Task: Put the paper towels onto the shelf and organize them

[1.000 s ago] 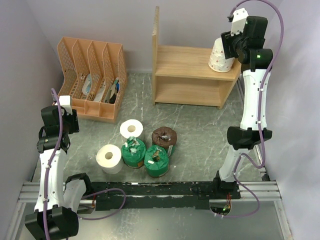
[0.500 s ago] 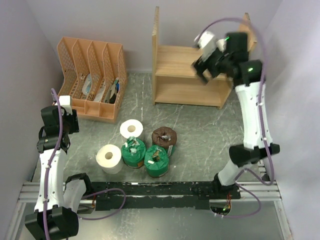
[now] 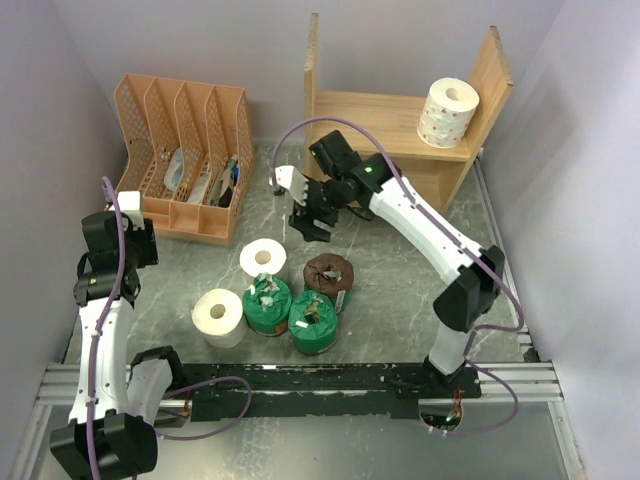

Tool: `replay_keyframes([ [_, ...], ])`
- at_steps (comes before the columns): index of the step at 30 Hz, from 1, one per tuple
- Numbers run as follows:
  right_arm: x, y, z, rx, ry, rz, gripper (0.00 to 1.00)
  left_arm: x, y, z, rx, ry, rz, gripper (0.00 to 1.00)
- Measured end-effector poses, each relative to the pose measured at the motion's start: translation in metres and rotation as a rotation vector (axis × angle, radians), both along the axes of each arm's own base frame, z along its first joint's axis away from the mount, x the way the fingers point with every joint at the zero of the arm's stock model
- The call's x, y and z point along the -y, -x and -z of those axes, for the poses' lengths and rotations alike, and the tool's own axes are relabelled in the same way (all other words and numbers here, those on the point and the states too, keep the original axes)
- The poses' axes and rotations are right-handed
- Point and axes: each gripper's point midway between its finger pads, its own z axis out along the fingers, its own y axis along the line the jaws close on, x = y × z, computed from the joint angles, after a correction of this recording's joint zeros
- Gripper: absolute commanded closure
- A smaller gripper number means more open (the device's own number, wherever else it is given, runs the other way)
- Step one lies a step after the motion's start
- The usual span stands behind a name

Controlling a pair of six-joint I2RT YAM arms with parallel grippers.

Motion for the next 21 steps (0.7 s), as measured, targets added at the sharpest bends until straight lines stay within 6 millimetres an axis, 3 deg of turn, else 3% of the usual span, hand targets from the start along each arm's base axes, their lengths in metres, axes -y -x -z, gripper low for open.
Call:
replay_keyframes([
  [4,-0.041,-0.009,-0.001,-0.004,-0.052,-0.067,0.27,-0.001,0.000,0.000,0.001,0.001,-0.007,0.40],
  [9,-0.072,-0.004,0.019,-0.027,-0.037,-0.126,0.27,-0.006,0.002,0.000,0.000,-0.001,-0.026,0.40],
  [14,-0.098,0.005,0.041,-0.061,-0.019,-0.178,0.27,-0.009,0.003,0.000,-0.001,-0.003,-0.037,0.40],
  [21,-0.118,-0.003,0.064,-0.089,-0.007,-0.188,0.26,-0.009,0.003,0.000,-0.001,-0.003,-0.039,0.40],
])
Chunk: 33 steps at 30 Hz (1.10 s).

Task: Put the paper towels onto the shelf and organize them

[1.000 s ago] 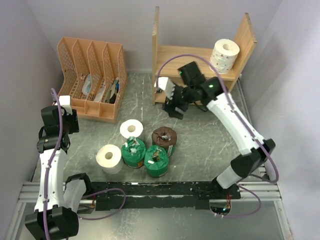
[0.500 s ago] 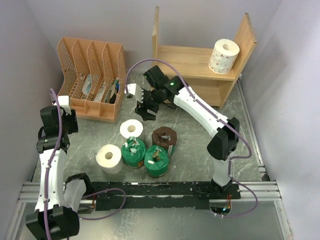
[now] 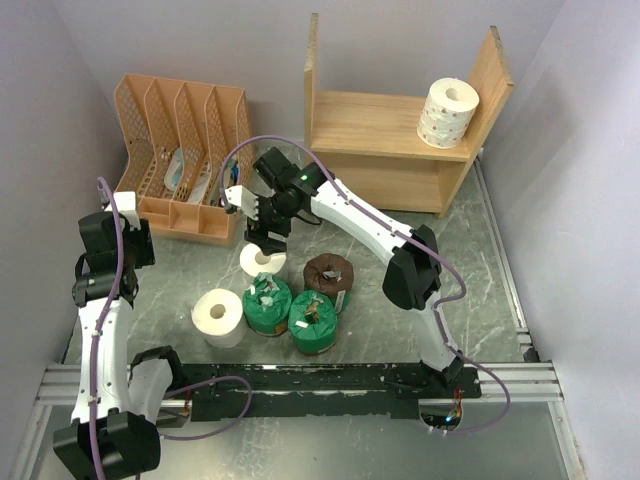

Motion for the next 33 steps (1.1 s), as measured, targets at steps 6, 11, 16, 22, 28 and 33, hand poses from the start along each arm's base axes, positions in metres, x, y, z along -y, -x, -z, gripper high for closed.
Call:
replay_keyframes([
  [6,-0.007,-0.002,0.010,-0.008,0.008,-0.004,0.26,0.000,0.000,0.000,0.000,0.000,-0.001,0.40],
  [11,-0.009,-0.002,0.027,-0.031,0.035,-0.004,0.26,0.000,0.000,0.000,0.000,0.000,-0.001,0.40],
  [16,-0.012,-0.003,0.046,-0.050,0.061,-0.006,0.26,0.000,0.000,0.000,0.000,0.000,0.000,0.41],
  [22,-0.018,-0.006,0.059,-0.045,0.082,-0.007,0.47,0.000,0.000,0.000,0.000,0.000,0.000,0.40],
  [28,-0.022,-0.005,0.063,-0.006,0.115,-0.008,0.82,0.000,0.000,0.000,0.000,0.000,0.000,0.40],
  [33,-0.016,-0.005,0.061,0.027,0.142,-0.001,1.00,0.000,0.000,0.000,0.000,0.000,0.000,0.40],
])
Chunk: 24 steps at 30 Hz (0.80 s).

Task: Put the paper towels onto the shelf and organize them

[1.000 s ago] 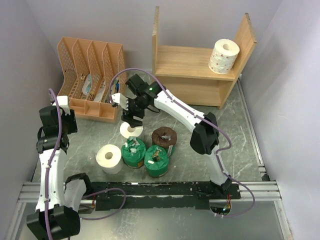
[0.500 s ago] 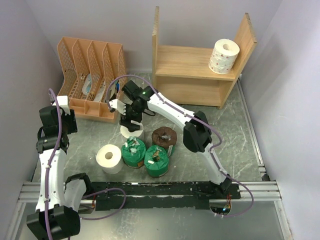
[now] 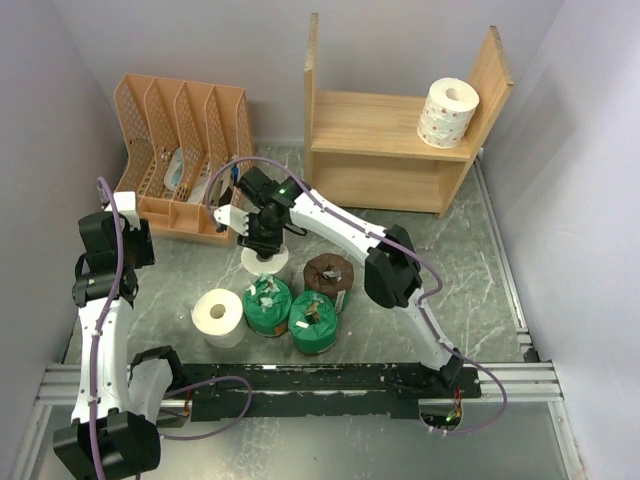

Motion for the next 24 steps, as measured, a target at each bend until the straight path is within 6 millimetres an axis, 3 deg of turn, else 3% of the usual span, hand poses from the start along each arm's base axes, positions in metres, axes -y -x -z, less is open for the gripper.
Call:
replay_keyframes([
  [4,0.012,0.004,-0.011,0.006,0.030,0.012,1.00,0.000,0.000,0.000,0.000,0.000,0.000,0.40],
  [7,0.020,0.008,-0.034,0.009,0.038,0.021,1.00,0.000,0.000,0.000,0.000,0.000,0.000,0.40],
  [12,0.022,0.005,-0.099,0.068,-0.050,0.049,1.00,0.000,0.000,0.000,-0.001,0.000,0.000,0.40],
  [16,0.044,0.000,-0.163,0.161,-0.134,0.109,1.00,0.000,0.000,0.000,0.000,0.000,0.000,0.40],
  [19,0.079,-0.016,-0.213,0.254,-0.201,0.210,1.00,0.000,0.000,0.000,0.000,0.000,0.000,0.40],
  [24,0.166,-0.061,-0.294,0.449,-0.308,0.478,1.00,0.000,0.000,0.000,0.000,0.000,0.001,0.40],
])
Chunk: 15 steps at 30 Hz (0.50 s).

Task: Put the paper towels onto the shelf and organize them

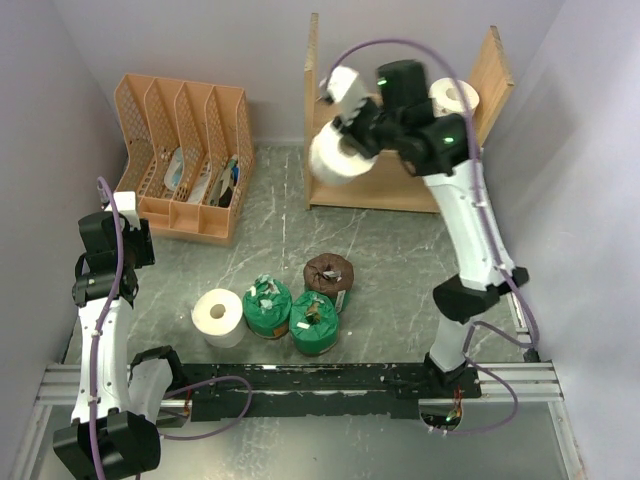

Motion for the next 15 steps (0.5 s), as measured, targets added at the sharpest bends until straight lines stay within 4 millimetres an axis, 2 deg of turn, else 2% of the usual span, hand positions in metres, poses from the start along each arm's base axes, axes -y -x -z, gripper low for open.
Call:
replay_keyframes([
  [4,0.085,-0.029,-0.058,0.173,-0.069,0.289,1.00,0.000,0.000,0.000,-0.002,0.001,0.001,0.41],
  [7,0.132,-0.041,-0.086,0.270,-0.100,0.463,1.00,0.000,0.000,0.001,-0.003,0.001,0.001,0.41],
  [10,0.152,-0.046,-0.096,0.309,-0.112,0.549,1.00,0.000,0.000,0.001,-0.002,0.002,0.003,0.41],
  [15,0.153,-0.055,-0.088,0.293,-0.114,0.570,1.00,0.001,0.000,0.001,-0.002,0.003,0.004,0.41],
])
